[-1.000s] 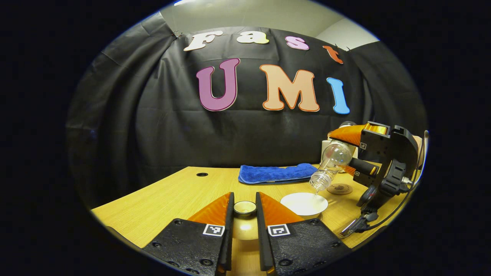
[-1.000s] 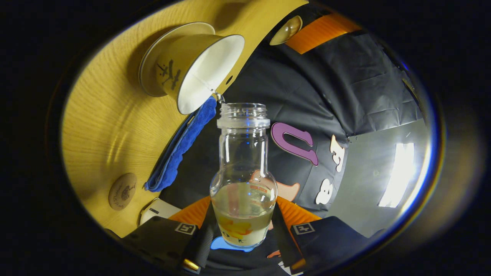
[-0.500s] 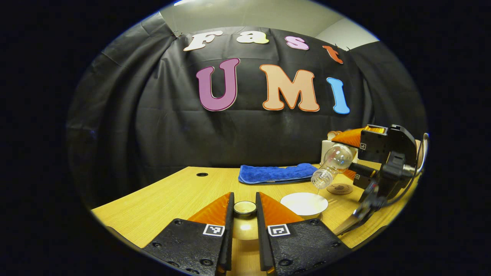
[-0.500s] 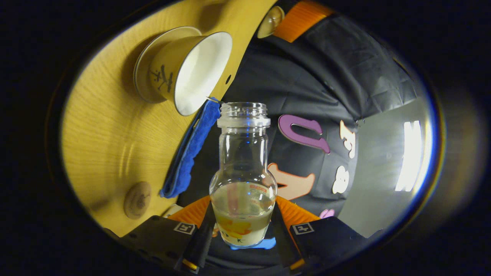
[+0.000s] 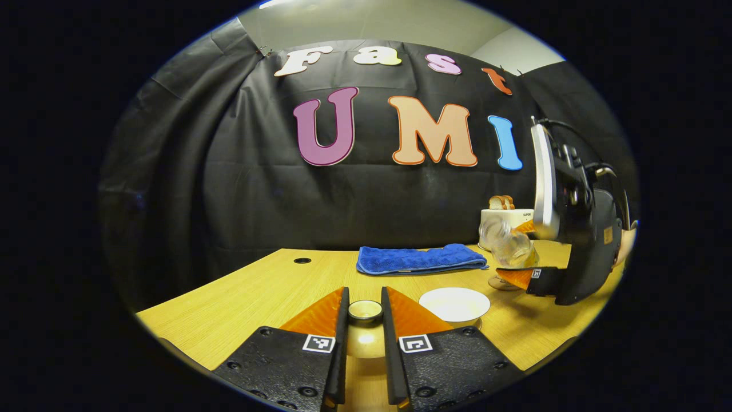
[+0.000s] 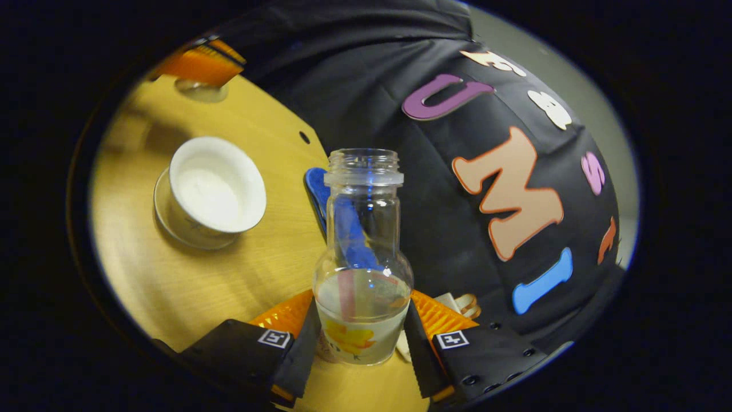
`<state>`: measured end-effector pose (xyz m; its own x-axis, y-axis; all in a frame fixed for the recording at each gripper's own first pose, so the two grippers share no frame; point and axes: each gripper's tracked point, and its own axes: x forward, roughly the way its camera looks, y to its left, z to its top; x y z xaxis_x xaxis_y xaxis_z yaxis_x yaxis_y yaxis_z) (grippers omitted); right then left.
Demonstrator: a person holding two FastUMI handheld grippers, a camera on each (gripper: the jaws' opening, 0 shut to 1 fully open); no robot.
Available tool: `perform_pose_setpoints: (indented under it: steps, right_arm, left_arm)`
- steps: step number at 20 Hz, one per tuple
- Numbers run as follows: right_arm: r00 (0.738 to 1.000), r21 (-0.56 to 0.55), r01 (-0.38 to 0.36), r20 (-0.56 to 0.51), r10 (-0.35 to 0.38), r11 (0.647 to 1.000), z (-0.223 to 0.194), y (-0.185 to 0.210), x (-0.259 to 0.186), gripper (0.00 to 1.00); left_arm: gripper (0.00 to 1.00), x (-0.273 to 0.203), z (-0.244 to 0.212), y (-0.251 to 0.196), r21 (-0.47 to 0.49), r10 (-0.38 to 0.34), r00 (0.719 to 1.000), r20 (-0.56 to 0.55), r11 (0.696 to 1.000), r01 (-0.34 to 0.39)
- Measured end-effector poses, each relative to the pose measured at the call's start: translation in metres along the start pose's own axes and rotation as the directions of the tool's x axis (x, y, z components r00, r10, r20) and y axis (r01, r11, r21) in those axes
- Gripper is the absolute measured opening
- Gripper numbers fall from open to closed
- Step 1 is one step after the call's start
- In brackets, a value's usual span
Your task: Open the teacup lid with one hand, grasp the water bottle and pour water into the teacup with the other hand; after pouring, place the water bottle on the coaster and then close the teacup lid.
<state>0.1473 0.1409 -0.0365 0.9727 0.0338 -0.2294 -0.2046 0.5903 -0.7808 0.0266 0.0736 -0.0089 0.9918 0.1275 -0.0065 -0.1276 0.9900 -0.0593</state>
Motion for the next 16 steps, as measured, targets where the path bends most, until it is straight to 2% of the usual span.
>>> perform_pose_setpoints:
  steps: [2,3,6,7,8,10,12,16]
  right_arm:
    - [1.0,0.129,-0.002,0.002,0.002,0.992,-0.003,-0.009,0.004,0.8]
    - [1.0,0.189,-0.002,-0.002,0.002,0.982,-0.007,-0.014,0.007,0.74]
    - [1.0,0.364,0.004,-0.023,0.005,0.932,-0.02,-0.027,0.017,0.74]
    - [1.0,0.422,-0.003,-0.021,0.013,0.906,-0.025,-0.031,0.019,0.74]
    - [0.999,0.479,-0.017,-0.015,0.028,0.877,-0.025,-0.031,0.018,0.79]
    - [0.998,0.58,-0.028,-0.022,0.051,0.814,-0.031,-0.034,0.015,0.74]
    - [0.998,0.649,-0.034,-0.023,0.064,0.76,-0.039,-0.035,0.02,0.76]
    - [0.997,0.726,-0.044,-0.011,0.076,0.686,-0.05,-0.035,0.03,0.78]
  left_arm:
    - [0.26,0.0,0.0,0.0,0.0,0.0,1.0,0.0,1.0,0.0]
    - [0.26,0.0,0.0,0.0,0.0,0.0,1.0,0.0,1.0,0.0]
    - [0.26,0.0,0.0,0.001,0.0,0.004,1.0,0.0,1.0,-0.004]
    - [0.26,0.0,0.0,0.001,0.0,0.004,1.0,0.0,1.0,-0.004]
    - [0.26,0.0,0.001,0.001,0.0,0.004,1.0,0.0,1.0,-0.004]
    - [0.26,0.0,0.0,0.001,0.0,0.004,1.0,0.001,1.0,-0.004]
    - [0.26,0.0,0.0,0.001,0.0,0.004,1.0,0.0,1.0,-0.004]
    - [0.26,-0.001,0.0,0.001,0.0,0.004,1.0,0.0,1.0,-0.004]
